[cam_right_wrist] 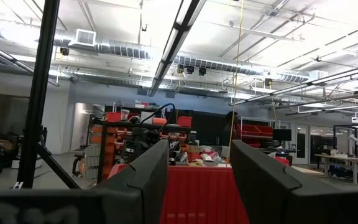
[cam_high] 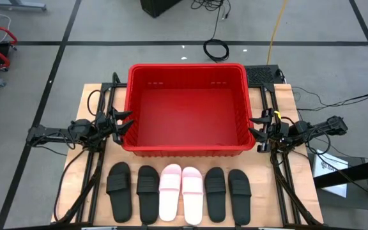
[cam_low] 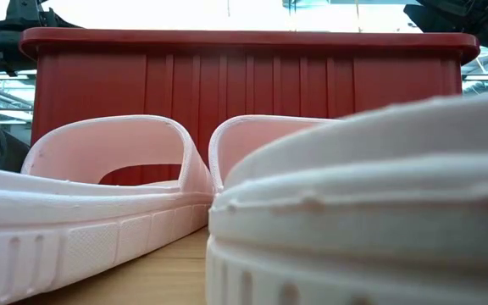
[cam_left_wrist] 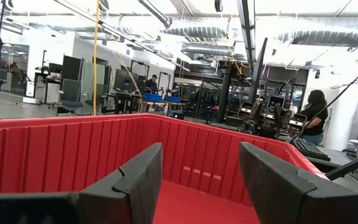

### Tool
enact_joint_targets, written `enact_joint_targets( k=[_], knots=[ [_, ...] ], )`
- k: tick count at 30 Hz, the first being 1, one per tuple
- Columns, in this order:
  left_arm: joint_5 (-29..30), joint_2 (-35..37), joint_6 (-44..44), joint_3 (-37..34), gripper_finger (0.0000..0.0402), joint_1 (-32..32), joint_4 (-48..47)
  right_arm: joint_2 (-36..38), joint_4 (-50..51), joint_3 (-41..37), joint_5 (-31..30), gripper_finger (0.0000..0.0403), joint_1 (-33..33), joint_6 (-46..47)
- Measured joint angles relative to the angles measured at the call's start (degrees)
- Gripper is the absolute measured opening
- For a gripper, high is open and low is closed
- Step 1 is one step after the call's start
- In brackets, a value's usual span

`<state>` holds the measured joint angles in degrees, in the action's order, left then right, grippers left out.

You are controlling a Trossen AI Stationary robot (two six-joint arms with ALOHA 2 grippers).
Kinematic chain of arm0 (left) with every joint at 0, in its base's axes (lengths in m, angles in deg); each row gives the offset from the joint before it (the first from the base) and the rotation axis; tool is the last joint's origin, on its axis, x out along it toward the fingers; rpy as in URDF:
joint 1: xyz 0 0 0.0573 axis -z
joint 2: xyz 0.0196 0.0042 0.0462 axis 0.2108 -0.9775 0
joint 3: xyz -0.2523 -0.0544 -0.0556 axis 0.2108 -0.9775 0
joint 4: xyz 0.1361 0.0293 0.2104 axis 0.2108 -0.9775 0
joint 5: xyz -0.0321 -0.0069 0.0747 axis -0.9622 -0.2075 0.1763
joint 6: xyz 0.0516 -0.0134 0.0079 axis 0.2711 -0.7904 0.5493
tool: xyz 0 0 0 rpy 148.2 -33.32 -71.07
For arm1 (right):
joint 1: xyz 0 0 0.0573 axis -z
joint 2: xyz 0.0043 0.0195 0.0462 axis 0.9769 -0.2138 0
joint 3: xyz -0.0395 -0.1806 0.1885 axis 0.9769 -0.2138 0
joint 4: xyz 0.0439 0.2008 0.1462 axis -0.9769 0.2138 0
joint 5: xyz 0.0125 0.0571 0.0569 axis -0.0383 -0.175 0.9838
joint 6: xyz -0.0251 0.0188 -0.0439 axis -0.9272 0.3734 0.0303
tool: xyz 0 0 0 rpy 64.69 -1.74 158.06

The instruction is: Pick and place slides into bin

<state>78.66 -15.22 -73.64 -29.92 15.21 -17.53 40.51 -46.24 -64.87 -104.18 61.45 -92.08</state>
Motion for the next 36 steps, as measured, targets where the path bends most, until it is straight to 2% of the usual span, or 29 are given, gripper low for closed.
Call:
enact_joint_targets(
  k=[22,32,36],
  knots=[
    [0.0,0.0,0.0,0.0,0.0218,0.0,0.2,0.0,0.0,0.0,0.0,0.0164,0.0,0.1],
    [0.4,0.0,-0.1,0.0,0.0218,0.0,1.2,0.0,0.0,0.0,0.0,0.0164,0.0,11.1],
    [0.4,0.0,-0.2,0.0,0.0218,0.0,1.1,0.0,0.0,0.0,0.0,0.0164,0.0,12.5]
  ],
)
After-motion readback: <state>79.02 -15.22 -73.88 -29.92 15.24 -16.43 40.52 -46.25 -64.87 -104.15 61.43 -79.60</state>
